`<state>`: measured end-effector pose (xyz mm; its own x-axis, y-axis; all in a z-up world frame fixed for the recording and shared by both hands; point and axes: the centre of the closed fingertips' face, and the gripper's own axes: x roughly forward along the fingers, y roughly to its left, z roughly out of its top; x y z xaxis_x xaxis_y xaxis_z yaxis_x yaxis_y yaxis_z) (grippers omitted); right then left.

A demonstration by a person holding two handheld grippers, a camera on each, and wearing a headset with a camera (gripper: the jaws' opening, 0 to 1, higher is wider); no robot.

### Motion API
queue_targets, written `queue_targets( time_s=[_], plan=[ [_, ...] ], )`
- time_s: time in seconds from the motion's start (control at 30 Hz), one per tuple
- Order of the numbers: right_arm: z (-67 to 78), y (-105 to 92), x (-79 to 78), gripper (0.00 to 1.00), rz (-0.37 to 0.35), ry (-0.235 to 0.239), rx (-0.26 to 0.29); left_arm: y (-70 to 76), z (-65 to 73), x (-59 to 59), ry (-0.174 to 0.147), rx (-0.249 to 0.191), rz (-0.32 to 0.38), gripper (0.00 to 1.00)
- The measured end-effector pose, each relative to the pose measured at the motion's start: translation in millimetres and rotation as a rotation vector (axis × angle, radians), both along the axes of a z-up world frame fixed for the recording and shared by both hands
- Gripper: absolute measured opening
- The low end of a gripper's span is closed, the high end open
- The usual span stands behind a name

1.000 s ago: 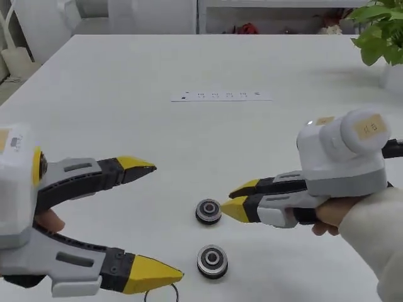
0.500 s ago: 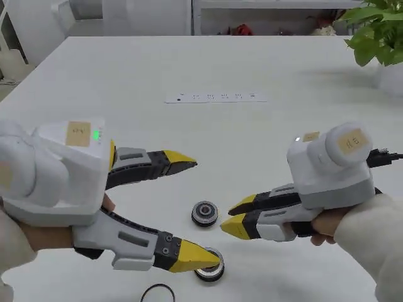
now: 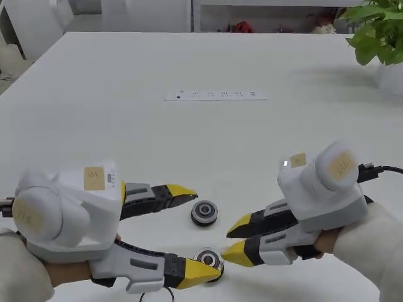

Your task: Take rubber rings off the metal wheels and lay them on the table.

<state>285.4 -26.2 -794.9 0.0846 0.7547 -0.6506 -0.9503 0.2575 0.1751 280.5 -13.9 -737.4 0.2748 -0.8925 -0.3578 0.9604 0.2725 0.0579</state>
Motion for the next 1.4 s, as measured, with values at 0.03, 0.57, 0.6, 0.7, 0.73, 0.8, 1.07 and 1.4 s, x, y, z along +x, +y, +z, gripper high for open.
queue_targets(
  time_s=[0.03,0.57,0.6,0.7,0.73,0.8,1.07,1.4],
  plan=[
    [-1.7,-0.1,-1.4,0.19,0.01,-0.001,-0.007,0.8,-2.2,0.7,0.002,0.001,0.004,0.63],
    [-12.7,3.3,-13.8,0.23,0.085,-0.004,-0.05,-3.1,-35.0,-3.0,0.015,0.063,-0.001,0.39],
    [-13.2,4.0,-14.5,0.23,0.088,-0.003,-0.049,-2.5,-36.9,-3.2,0.023,0.063,0.0,0.38],
    [-15.9,4.7,-16.0,0.23,0.098,-0.004,-0.055,-1.9,-39.4,-3.6,0.036,0.064,0.002,0.34],
    [-16.2,4.9,-16.2,0.23,0.1,-0.004,-0.055,-1.9,-39.6,-3.8,0.035,0.065,0.001,0.33],
    [-16.2,5.9,-16.7,0.24,0.103,-0.004,-0.05,-1.9,-40.7,-4.1,0.035,0.067,-0.001,0.31],
    [-16.4,8.6,-16.6,0.22,0.106,-0.01,-0.02,-2.4,-48.1,-6.5,0.071,0.069,0.0,0.24],
    [-16.8,9.1,-15.5,0.18,0.101,-0.01,-0.013,-3.4,-53.6,-9.3,0.092,0.067,-0.002,0.19]
  ],
)
